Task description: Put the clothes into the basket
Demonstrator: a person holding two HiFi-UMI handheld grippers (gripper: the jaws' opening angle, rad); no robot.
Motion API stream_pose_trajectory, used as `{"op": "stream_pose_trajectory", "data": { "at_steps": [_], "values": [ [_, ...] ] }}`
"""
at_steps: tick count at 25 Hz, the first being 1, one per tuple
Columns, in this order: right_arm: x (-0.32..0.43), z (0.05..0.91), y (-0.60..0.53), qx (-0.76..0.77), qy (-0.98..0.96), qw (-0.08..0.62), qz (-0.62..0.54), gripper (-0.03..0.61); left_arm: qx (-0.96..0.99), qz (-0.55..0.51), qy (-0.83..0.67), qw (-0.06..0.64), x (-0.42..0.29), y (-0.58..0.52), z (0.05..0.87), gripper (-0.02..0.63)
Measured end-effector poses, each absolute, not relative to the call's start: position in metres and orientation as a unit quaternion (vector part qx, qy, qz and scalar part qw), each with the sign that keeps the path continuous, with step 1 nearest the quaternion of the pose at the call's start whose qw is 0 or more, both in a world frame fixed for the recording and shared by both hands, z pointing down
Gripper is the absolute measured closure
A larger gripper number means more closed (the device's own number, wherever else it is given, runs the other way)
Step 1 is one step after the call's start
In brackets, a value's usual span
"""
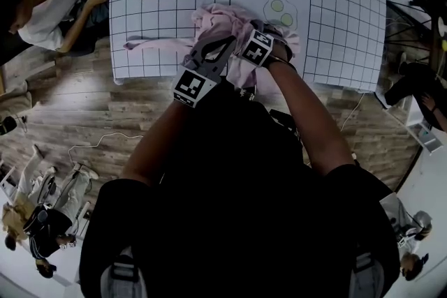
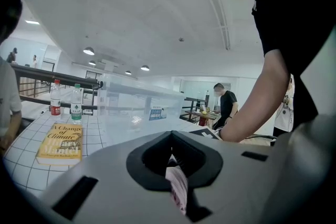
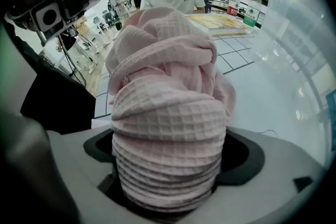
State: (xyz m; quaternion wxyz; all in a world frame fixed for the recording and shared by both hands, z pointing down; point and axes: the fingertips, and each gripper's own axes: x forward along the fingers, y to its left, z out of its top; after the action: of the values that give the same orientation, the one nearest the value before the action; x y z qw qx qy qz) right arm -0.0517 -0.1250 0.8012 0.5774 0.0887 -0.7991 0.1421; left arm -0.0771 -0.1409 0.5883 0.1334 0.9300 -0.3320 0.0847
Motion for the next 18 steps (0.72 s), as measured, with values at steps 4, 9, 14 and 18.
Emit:
{"op": "stream_pose_trajectory", "data": {
  "at_steps": [4, 9, 14, 18],
  "values": [
    [-0.051, 0.804, -0.126, 0.096, -0.792, 0.587, 0.136, 0.041, 0.929, 0.085, -0.333, 0.134, -0.079, -0.143, 0.589, 0.611],
    [-0.051, 0.798, -0.127, 0.099, -0.793, 0.584, 0.142, 0.098, 0.930, 0.086, -0.333, 0.132, -0.079, -0.145, 0.588, 0.611],
    [-0.051, 0.795, -0.128, 0.098, -0.792, 0.584, 0.152, 0.161, 0.928, 0.082, -0.338, 0.130, -0.083, -0.151, 0.588, 0.611],
    [-0.052, 0.790, -0.131, 0.093, -0.790, 0.582, 0.167, 0.201, 0.928, 0.083, -0.341, 0.125, -0.088, -0.155, 0.587, 0.610]
  ]
}}
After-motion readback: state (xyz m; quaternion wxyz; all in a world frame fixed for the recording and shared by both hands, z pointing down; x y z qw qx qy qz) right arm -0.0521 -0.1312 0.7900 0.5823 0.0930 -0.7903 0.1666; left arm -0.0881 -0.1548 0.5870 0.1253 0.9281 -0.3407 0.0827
